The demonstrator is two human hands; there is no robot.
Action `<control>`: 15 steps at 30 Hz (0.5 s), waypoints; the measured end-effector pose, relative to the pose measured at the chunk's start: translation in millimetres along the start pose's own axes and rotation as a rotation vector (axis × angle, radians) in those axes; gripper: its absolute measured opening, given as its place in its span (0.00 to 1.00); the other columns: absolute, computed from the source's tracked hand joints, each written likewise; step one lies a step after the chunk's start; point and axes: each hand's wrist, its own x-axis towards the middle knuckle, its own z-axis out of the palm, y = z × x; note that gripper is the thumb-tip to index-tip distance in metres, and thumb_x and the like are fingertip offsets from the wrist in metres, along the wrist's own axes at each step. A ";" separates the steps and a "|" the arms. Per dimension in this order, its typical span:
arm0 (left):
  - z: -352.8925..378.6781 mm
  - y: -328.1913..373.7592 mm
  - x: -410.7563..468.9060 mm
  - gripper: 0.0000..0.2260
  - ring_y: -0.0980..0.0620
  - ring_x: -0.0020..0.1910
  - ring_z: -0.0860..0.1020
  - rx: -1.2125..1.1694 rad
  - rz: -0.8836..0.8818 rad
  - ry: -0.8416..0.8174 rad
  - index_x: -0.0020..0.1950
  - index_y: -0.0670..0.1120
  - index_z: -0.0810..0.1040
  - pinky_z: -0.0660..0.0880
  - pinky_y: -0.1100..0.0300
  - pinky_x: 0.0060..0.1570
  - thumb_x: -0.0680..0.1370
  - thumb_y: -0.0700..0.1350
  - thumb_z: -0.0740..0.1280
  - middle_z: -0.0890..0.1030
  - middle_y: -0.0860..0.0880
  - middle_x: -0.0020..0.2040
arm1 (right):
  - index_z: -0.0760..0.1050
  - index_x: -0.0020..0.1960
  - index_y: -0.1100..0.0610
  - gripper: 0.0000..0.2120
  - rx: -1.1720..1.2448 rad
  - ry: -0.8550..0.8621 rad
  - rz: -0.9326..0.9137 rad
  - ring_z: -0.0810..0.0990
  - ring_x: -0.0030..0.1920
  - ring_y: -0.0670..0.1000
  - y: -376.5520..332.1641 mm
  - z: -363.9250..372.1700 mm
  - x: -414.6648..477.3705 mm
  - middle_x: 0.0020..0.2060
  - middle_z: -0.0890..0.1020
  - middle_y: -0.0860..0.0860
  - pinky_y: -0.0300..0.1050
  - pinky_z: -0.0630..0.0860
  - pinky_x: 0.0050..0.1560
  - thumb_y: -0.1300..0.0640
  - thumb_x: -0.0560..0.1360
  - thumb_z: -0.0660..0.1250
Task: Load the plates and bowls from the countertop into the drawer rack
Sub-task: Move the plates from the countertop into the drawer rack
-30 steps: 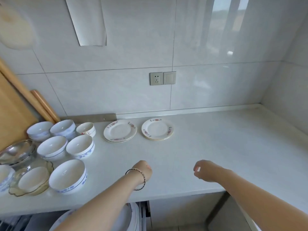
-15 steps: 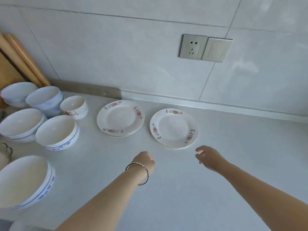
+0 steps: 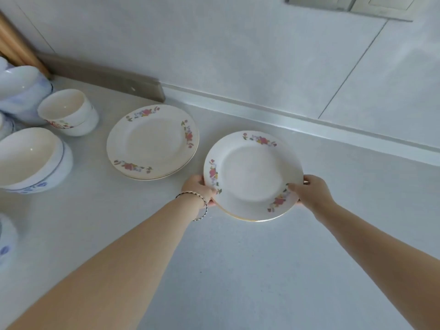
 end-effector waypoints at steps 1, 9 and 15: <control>-1.2 -1.4 -0.8 0.15 0.41 0.52 0.77 0.014 -0.009 0.010 0.60 0.35 0.74 0.78 0.49 0.51 0.75 0.27 0.62 0.78 0.38 0.60 | 0.77 0.51 0.67 0.11 0.018 -0.006 -0.004 0.82 0.47 0.64 1.4 -0.5 -4.9 0.45 0.83 0.63 0.57 0.79 0.54 0.64 0.71 0.65; -45.1 -45.4 -64.5 0.15 0.42 0.51 0.77 -0.124 -0.012 0.029 0.55 0.41 0.69 0.78 0.50 0.48 0.73 0.27 0.64 0.76 0.39 0.62 | 0.76 0.46 0.54 0.06 0.074 -0.038 -0.126 0.81 0.49 0.63 10.5 8.3 -86.3 0.44 0.83 0.59 0.61 0.78 0.55 0.63 0.71 0.67; -124.7 -124.2 -138.4 0.13 0.42 0.49 0.78 -0.228 -0.060 0.101 0.52 0.41 0.69 0.78 0.48 0.49 0.73 0.27 0.65 0.76 0.37 0.60 | 0.75 0.49 0.51 0.09 0.006 -0.148 -0.219 0.80 0.46 0.62 1.0 51.2 -191.1 0.45 0.83 0.58 0.59 0.77 0.53 0.63 0.72 0.67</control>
